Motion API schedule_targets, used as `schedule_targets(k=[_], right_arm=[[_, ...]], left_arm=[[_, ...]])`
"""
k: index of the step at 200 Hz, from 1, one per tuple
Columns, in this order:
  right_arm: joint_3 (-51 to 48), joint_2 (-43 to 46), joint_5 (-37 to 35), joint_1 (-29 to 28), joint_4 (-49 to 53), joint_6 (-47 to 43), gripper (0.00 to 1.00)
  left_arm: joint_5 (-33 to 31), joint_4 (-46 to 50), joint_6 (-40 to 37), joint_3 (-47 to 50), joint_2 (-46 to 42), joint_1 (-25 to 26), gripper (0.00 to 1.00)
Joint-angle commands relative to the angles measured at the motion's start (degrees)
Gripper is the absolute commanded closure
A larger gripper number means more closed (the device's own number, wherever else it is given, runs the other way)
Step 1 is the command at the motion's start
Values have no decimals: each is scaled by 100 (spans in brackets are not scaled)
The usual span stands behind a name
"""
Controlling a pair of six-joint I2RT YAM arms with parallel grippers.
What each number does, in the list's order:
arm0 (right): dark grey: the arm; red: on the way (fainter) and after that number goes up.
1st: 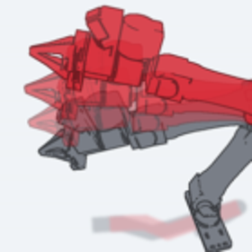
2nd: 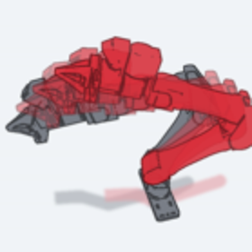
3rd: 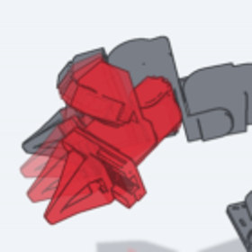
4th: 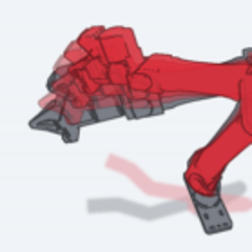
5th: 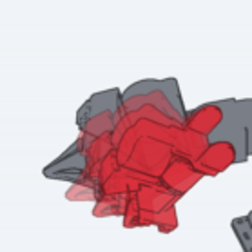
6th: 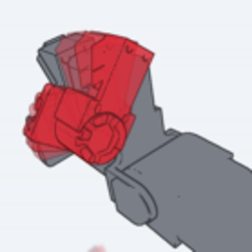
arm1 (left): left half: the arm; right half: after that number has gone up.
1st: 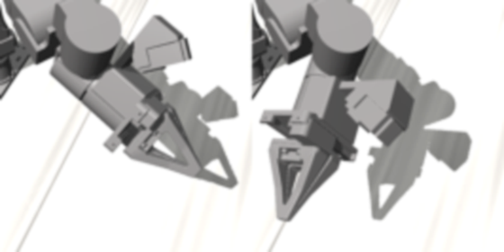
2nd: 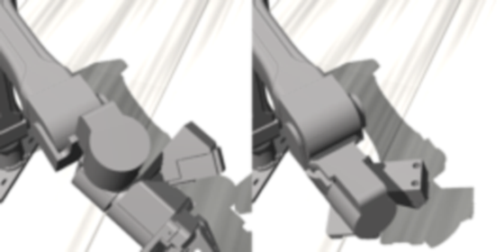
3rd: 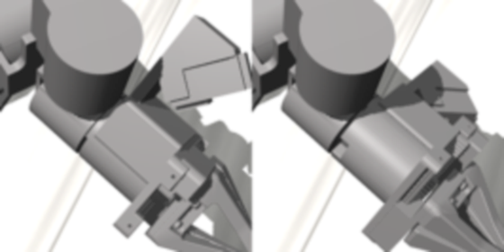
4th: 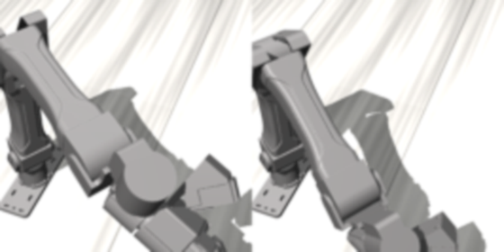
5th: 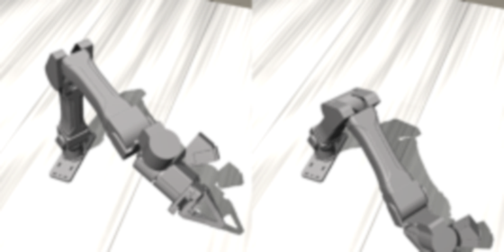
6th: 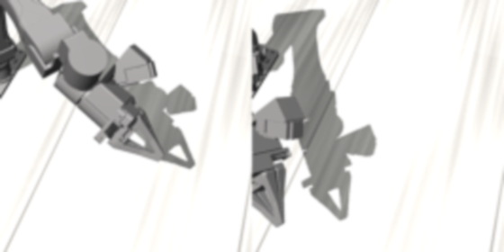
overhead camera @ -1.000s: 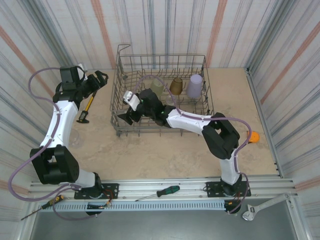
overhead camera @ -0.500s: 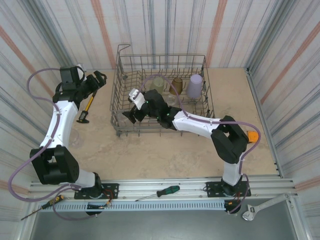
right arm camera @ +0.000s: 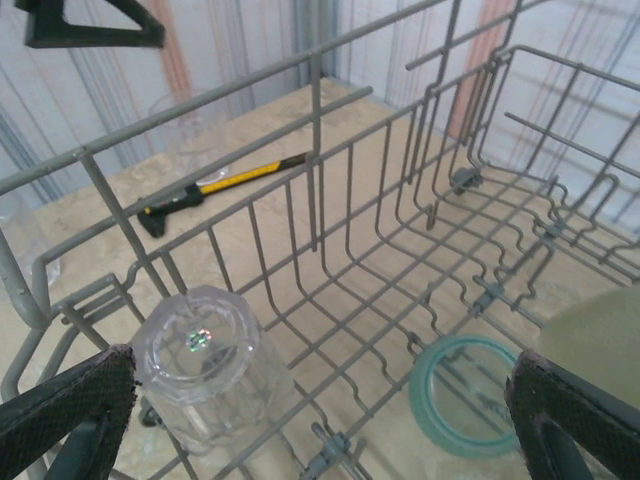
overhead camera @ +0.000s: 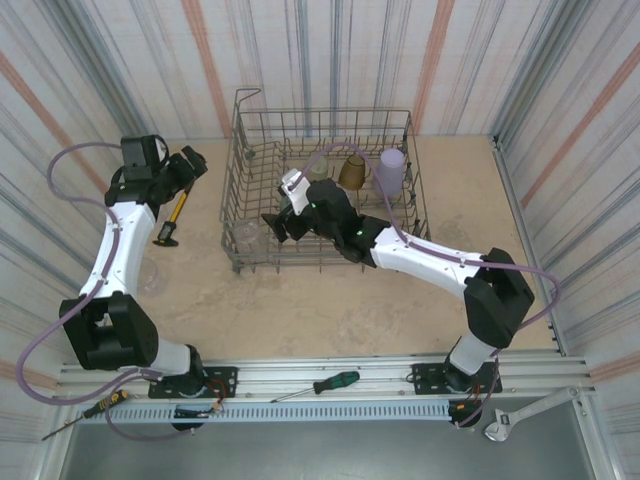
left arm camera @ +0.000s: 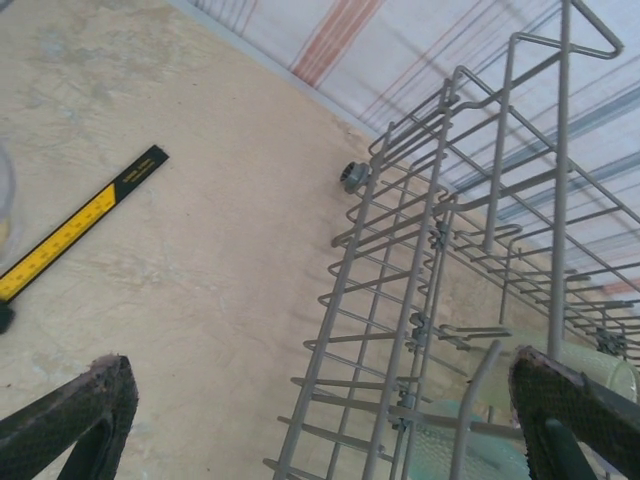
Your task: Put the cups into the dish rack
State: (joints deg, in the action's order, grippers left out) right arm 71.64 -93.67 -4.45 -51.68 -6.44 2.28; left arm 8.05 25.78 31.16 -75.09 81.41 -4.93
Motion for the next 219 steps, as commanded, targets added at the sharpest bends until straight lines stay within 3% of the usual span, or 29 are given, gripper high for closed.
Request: schedule_targets(k=[1, 60, 98, 151, 219], right_arm=[[-79, 369, -242, -62, 451, 400, 1], [356, 488, -865, -62, 1591, 1430, 1], [376, 771, -859, -61, 1996, 1644, 1], [278, 1173, -1124, 26, 2573, 1741, 1], [-27, 1498, -1078, 35, 2759, 2124, 1]], left_arm=[[-490, 187, 72, -51, -195, -52, 1], [-1265, 548, -337, -267, -80, -18, 1], [-2285, 1013, -859, -382, -136, 465, 1], [-1462, 1411, -215, 237, -417, -266, 1], [-1693, 2068, -63, 490, -556, -402, 1]])
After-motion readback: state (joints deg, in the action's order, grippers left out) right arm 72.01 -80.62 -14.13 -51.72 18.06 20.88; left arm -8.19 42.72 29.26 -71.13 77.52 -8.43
